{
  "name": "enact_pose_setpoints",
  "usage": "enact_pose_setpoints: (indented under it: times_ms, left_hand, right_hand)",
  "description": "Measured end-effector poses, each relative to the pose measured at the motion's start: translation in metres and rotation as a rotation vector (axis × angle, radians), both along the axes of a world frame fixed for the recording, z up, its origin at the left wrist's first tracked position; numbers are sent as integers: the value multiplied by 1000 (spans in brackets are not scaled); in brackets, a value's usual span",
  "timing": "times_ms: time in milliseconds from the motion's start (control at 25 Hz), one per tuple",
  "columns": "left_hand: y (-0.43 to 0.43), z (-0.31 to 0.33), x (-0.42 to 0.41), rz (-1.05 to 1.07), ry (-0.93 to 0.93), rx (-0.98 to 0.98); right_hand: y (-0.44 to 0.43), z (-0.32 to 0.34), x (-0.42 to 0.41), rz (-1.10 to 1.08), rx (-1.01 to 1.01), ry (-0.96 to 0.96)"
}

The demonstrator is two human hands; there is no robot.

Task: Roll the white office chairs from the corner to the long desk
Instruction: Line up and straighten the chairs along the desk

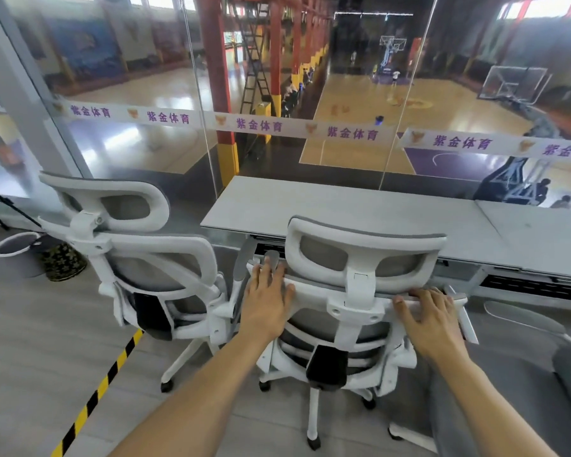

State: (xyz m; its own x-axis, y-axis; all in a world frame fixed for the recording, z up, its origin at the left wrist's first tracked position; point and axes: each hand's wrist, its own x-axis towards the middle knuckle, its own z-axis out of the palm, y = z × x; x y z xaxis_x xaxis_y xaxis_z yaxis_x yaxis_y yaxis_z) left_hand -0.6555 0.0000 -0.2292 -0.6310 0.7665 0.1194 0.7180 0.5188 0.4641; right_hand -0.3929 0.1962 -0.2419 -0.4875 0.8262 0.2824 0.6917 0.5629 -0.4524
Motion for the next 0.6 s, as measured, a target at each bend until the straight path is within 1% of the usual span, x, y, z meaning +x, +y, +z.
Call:
enact_pose_setpoints:
  times_ms: [160, 240, 320, 400, 600]
  left_hand:
    - [4, -10, -14, -23, 29, 17]
    - [6, -12, -20, -27, 16, 36]
    - [10, -11, -23, -5, -6, 37]
    - [14, -10, -22, 8, 13, 41]
    - [11, -21, -22, -36, 49, -19]
  right_hand:
    - [0, -5, -15, 88, 5, 99]
    - [0, -4, -20, 94, 9, 126]
    - [-1, -1, -25, 84, -15, 122]
    - [0, 1, -26, 86, -29, 114]
    - [-5, -1, -19, 43, -29, 93]
